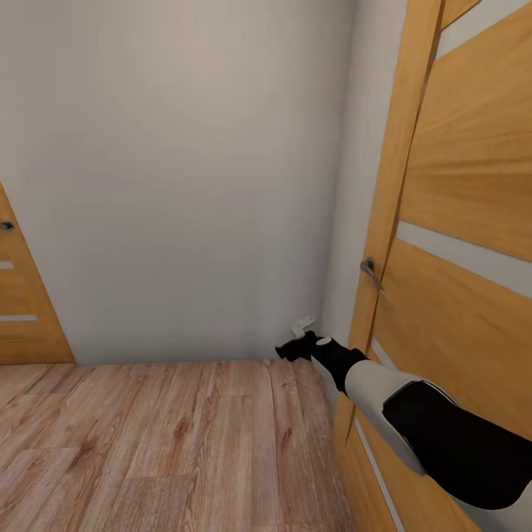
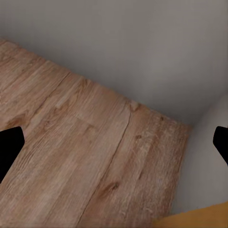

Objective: Move the two storage containers from the living room to the garage. In the garage, place one container on the floor and stack the other container on top of it (either order is fine).

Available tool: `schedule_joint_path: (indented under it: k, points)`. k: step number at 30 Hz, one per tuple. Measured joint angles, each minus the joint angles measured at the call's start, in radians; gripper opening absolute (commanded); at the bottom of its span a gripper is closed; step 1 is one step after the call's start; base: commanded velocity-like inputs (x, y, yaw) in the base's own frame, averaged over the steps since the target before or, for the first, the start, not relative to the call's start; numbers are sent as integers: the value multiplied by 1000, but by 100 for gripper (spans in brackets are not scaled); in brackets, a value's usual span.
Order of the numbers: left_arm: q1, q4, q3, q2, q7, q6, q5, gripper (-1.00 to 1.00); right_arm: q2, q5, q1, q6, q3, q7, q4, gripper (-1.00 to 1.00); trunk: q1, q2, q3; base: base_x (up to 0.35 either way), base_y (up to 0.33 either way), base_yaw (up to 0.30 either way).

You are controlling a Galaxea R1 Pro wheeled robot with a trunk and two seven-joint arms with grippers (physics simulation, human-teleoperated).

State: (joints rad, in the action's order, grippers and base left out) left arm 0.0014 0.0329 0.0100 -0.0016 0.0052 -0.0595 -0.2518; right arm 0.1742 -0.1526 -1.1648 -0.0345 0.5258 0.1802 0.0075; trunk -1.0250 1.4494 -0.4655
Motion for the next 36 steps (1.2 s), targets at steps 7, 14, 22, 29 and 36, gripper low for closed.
schedule_joint_path:
  k: [7,14,22,29,36]
  points:
    - [0,0,2,0,0,0,-1,100,-1,7,54,1,2,6,21,100,0,0,0,0,0,0]
    - [1,0,3,0,0,0,-2,100,-37,15,376,5,11,64,20,100,0,0,0,0,0,0]
    - [0,0,2,0,0,0,-2,100,-135,12,581,47,14,98,20,100,0,0,0,0,0,0]
    - [0,0,1,0,0,0,-1,100,-196,11,773,128,12,117,21,100,0,0,0,0,0,0]
    - [0,0,0,0,0,0,0,100,-217,5,899,140,11,143,22,100,0,0,0,0,0,0]
